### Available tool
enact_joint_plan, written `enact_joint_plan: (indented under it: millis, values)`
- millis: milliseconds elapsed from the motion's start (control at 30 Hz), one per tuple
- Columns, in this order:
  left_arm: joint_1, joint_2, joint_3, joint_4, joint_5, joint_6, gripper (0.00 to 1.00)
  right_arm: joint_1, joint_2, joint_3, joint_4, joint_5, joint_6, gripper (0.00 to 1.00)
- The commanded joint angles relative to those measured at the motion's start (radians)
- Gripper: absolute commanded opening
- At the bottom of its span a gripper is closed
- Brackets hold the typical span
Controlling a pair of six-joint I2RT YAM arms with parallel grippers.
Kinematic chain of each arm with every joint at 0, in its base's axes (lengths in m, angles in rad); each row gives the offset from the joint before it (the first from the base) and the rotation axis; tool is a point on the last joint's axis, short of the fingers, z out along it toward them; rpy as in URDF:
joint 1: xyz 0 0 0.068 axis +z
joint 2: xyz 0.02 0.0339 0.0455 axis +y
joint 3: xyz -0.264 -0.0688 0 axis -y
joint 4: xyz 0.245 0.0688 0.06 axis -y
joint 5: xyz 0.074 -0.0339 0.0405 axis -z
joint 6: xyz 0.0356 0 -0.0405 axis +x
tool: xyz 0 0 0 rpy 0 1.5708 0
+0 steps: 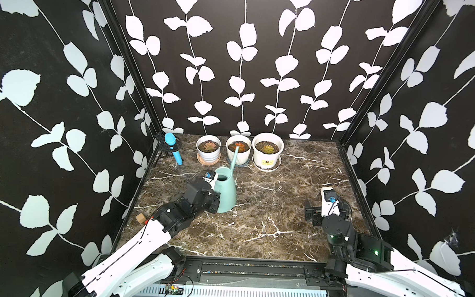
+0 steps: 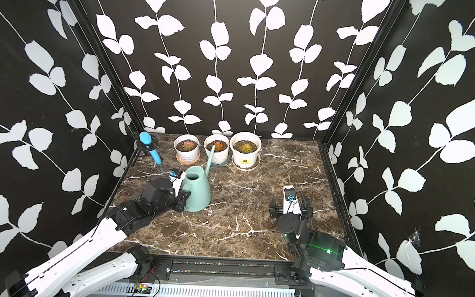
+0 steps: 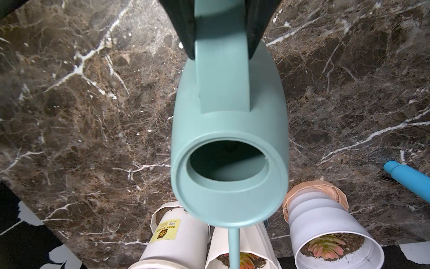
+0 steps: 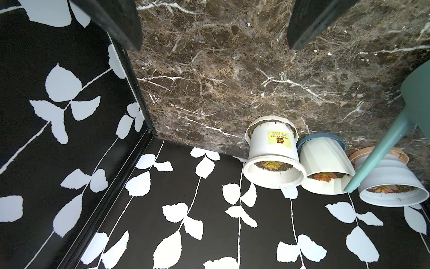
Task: Water the succulent around the soil edge
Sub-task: Place the watering can at the center of the board.
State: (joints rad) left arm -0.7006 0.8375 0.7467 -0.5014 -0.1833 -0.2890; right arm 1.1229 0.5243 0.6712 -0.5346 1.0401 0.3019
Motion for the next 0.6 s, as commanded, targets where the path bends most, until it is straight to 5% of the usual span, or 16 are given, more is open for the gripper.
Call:
enact_joint_plan:
  millis: [0, 567]
  values:
    - [-0.04, 0.002, -0.026, 0.196, -0.072, 0.017, 0.0, -0.006, 0.001, -0.038, 0.08, 0.057, -0.021, 1.0]
    - [-0.083, -0.071, -0.318, 0.372, -0.165, -0.084, 0.0, -0.006, 0.053, -0.055, 0.164, 0.06, -0.061, 1.0]
